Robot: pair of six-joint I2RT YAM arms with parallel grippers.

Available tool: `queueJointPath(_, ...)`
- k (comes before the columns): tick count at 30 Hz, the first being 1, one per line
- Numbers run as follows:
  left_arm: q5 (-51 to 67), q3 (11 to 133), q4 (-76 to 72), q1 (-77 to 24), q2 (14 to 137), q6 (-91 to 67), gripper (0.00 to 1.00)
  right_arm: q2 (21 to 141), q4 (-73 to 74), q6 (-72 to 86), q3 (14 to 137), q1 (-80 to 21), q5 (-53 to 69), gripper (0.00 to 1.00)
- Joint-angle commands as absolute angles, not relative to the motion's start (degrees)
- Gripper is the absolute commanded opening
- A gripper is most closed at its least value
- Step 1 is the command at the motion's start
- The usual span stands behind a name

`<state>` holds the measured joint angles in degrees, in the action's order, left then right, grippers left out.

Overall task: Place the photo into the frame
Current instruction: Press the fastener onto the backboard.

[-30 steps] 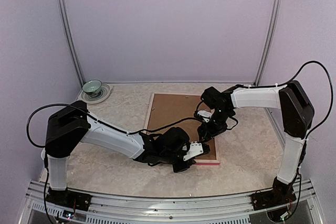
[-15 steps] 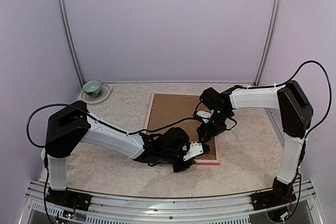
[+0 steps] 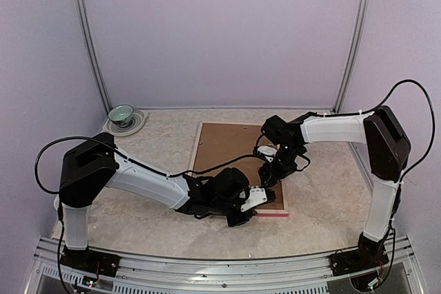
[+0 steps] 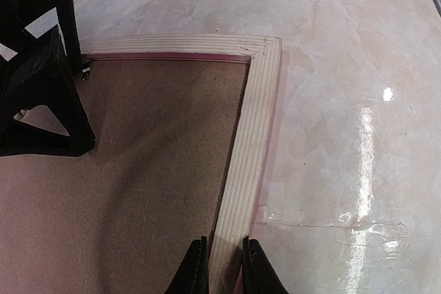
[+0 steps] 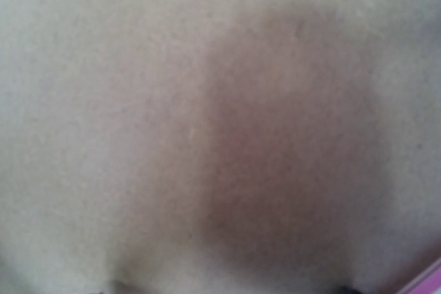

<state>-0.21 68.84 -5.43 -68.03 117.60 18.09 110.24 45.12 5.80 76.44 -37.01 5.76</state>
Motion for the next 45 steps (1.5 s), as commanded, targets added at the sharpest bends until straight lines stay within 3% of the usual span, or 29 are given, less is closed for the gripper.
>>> queueJointPath(1,-2.01,68.47,-5.08,-68.2,118.83,16.59,0.16,110.17,49.63,5.87,75.98,-38.14,7.07,0.72)
queueJointPath(23,-4.63,69.52,-4.39,-68.14,119.31,15.94,0.15,109.05,51.04,4.99,77.17,-38.14,5.89,0.7)
queueJointPath(30,-3.67,68.12,-6.51,-67.74,116.91,14.42,0.17,106.12,49.3,4.62,80.93,-37.88,8.21,0.75)
queueJointPath(37,-7.16,68.58,-5.71,-67.63,112.76,10.31,0.46,101.98,45.22,5.26,80.69,-37.59,6.48,0.98)
queueJointPath(42,-9.17,68.82,-5.55,-67.11,108.19,7.72,0.71,99.09,40.77,8.24,79.95,-36.17,0.82,0.99)
queueJointPath(45,-10.79,70.2,-5.45,-65.52,105.81,6.32,0.97,97.35,37.26,9.64,80.14,-34.28,0.48,0.99)
